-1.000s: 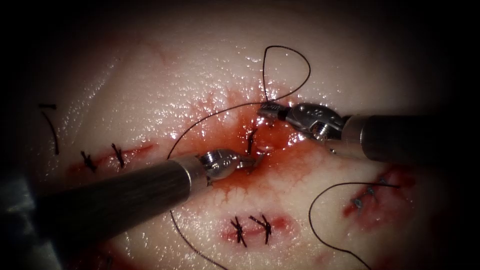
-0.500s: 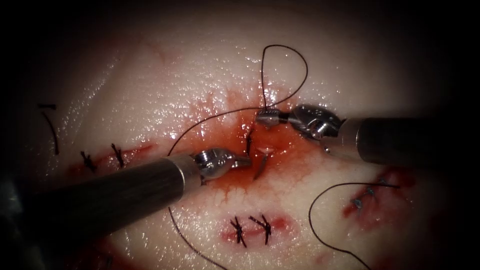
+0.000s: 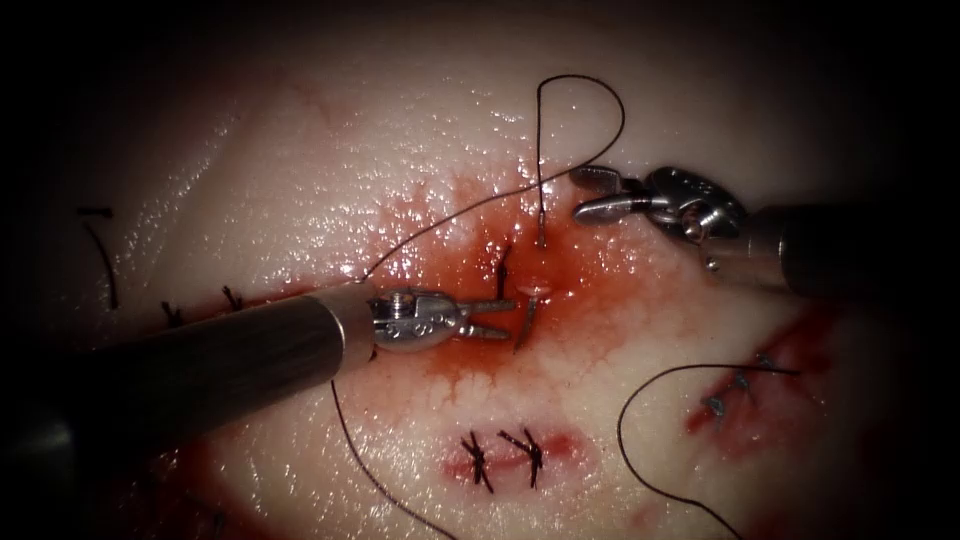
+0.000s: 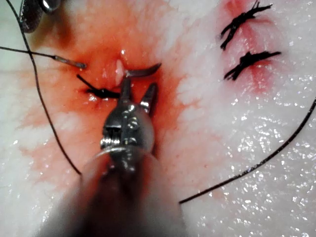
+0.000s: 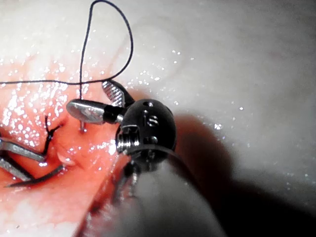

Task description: Wound Closure

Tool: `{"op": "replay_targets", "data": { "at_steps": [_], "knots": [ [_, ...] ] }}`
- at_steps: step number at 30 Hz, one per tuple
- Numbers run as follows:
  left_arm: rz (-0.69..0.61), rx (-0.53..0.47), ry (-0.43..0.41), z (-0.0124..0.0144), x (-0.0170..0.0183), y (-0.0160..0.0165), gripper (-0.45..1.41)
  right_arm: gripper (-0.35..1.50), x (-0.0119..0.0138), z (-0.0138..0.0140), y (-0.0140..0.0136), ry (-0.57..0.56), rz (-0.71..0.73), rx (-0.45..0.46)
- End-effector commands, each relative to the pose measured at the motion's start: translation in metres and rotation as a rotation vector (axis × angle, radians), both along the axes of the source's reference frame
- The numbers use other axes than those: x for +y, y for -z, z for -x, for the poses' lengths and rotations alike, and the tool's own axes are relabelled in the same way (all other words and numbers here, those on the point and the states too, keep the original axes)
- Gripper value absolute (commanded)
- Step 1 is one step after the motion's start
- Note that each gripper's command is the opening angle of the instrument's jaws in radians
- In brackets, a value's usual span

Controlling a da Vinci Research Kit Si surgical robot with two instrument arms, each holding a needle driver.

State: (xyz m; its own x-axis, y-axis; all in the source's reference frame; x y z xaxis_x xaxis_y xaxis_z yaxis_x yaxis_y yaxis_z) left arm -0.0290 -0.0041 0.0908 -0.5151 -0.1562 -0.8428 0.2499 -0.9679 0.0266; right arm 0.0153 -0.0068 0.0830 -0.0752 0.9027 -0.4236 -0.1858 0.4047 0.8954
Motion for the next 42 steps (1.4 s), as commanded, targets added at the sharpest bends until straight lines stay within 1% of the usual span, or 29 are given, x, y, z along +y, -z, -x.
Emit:
{"op": "replay_targets", "data": {
  "at_steps": [1, 6, 9, 10, 15, 19, 21, 23, 27, 29, 30, 31, 32, 33, 37, 40, 41, 42],
  "knots": [
    [0.02, -0.008, -0.013, 0.0006, 0.0, -0.0007, 0.49, 1.38, -0.0003, -0.0008, -0.0011, 0.003, 0.003, 0.0],
    [0.084, -0.021, -0.045, 0.0012, 0.0002, -0.0013, 0.66, 1.35, -0.0006, -0.0009, -0.0014, 0.005, 0.008, 0.0],
    [0.106, -0.042, -0.031, 0.0018, 0.0002, -0.0014, 0.64, 1.33, -0.0006, -0.0009, -0.0014, 0.005, 0.009, 0.0],
    [0.112, -0.064, -0.019, 0.0022, 0.0001, -0.0014, 0.66, 1.33, -0.0008, -0.001, -0.0015, 0.005, 0.01, -0.001],
    [0.115, -0.093, -0.028, 0.003, -0.0003, -0.001, 0.66, 1.33, -0.0011, -0.0013, -0.0018, 0.004, 0.015, -0.002],
    [0.128, -0.128, -0.015, 0.0037, -0.0005, -0.0007, 0.56, 1.32, -0.0014, -0.0016, -0.002, 0.003, 0.019, -0.004],
    [0.131, -0.136, -0.011, 0.004, -0.0005, -0.0007, 0.54, 1.32, -0.0014, -0.0017, -0.0021, 0.003, 0.02, -0.004],
    [0.136, -0.149, -0.004, 0.0043, -0.0004, -0.0008, 0.49, 1.32, -0.0015, -0.0017, -0.0022, 0.004, 0.021, -0.004],
    [0.141, -0.162, 0.003, 0.0043, -0.0001, -0.0011, 0.27, 1.32, -0.0016, -0.0017, -0.0022, 0.003, 0.021, -0.004],
    [0.143, -0.168, 0.004, 0.0042, 0.0002, -0.0014, 0.22, 1.32, -0.0016, -0.0017, -0.0022, 0.001, 0.021, -0.006],
    [0.142, -0.171, 0.01, 0.004, 0.0005, -0.0019, 0.09, 1.3, -0.0017, -0.0017, -0.0021, -0.001, 0.021, -0.008],
    [0.142, -0.171, 0.01, 0.004, 0.0005, -0.0019, 0.09, 1.3, -0.0017, -0.0017, -0.0021, -0.001, 0.021, -0.008],
    [0.123, -0.167, 0.023, 0.0039, 0.0006, -0.002, -0.13, 1.3, -0.0017, -0.0017, -0.0021, -0.001, 0.021, -0.008],
    [0.106, -0.161, 0.036, 0.0038, 0.0006, -0.0021, -0.45, 1.3, -0.0017, -0.0017, -0.0021, 0.0, 0.021, -0.008],
    [-0.011, -0.138, 0.109, 0.0035, 0.0002, -0.0019, -0.45, 1.27, -0.0016, -0.0012, -0.0019, -0.009, 0.019, -0.015],
    [-0.131, -0.139, 0.151, 0.0034, -0.0004, -0.0011, -0.45, 1.25, -0.0017, -0.0009, -0.0018, -0.006, 0.018, -0.013],
    [-0.192, -0.145, 0.168, 0.0034, -0.0006, -0.0006, -0.45, 1.25, -0.0017, -0.0008, -0.0018, -0.008, 0.017, -0.014],
    [-0.226, -0.147, 0.17, 0.0035, -0.0007, -0.0001, -0.45, 1.25, -0.0017, -0.0008, -0.0017, -0.007, 0.017, -0.014]
  ]
}}
